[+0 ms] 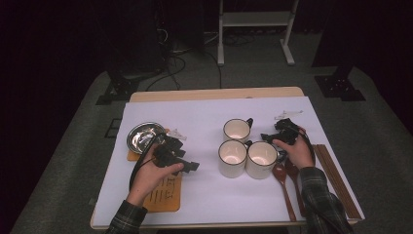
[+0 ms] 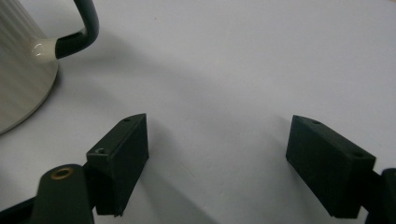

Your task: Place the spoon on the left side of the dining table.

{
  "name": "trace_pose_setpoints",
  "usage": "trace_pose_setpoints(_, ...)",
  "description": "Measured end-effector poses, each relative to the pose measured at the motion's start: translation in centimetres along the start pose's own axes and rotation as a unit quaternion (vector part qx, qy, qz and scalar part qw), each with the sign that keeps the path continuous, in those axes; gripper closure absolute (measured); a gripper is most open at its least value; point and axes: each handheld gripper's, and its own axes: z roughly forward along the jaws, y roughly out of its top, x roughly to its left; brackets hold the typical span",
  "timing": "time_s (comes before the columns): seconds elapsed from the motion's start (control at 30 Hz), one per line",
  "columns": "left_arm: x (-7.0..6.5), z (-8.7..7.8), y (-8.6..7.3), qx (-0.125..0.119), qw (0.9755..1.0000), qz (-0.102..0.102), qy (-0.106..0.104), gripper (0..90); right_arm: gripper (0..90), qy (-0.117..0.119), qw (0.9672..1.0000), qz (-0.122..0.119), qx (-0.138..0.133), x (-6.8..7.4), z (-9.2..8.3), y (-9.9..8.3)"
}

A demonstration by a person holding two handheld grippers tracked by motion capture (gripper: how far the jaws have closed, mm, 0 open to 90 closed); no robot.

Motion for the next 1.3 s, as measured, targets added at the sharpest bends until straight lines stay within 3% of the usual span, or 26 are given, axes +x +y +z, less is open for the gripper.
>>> trace_pose_setpoints(0.7,-2.8,3.6,-1.8,0.032,0.9987,0.04,-0.007,19.0,19.4,0.0,1.0,0.0,0.0,0.0,0.0,0.0)
trace_pose_setpoints(1.3,-4.2,5.1,-3.4,0.041,0.9969,0.066,0.014,15.0,19.4,0.0,1.0,0.0,0.0,0.0,0.0,0.0)
